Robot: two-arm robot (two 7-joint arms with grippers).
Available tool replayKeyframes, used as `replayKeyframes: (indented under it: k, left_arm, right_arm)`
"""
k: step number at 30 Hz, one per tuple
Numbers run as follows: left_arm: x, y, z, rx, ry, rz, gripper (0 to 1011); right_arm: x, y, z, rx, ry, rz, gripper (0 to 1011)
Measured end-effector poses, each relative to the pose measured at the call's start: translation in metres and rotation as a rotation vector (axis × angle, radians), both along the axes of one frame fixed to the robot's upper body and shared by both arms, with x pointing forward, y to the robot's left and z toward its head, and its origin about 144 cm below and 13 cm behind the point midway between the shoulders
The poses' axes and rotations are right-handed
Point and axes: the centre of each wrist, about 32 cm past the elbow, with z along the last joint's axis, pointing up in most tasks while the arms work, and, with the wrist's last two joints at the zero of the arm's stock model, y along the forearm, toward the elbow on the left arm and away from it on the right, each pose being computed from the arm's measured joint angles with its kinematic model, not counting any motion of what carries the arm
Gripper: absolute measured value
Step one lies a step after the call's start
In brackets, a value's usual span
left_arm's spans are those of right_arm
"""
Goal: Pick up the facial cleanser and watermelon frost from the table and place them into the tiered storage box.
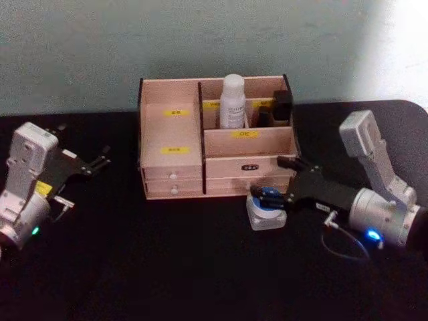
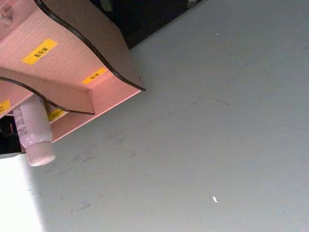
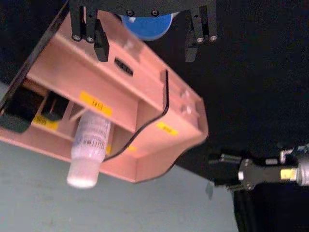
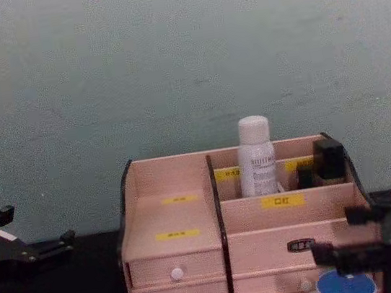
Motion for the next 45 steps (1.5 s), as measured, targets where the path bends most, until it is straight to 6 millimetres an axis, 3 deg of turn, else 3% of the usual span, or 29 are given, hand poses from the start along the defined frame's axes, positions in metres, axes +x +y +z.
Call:
replayKeyframes:
  k: [17, 45]
  left_arm:
    - [0.000, 0.000, 0.000, 0.000, 0.000, 0.000, 1001]
    - [0.000, 0.000, 0.000, 0.000, 0.000, 0.000, 1001]
  right_arm:
    - [-0.024, -0.016, -0.011, -0.075, 0.050, 0.017, 1003]
    - [-0.013, -0.013, -0.024, -0.085, 0.107, -0.016, 1002]
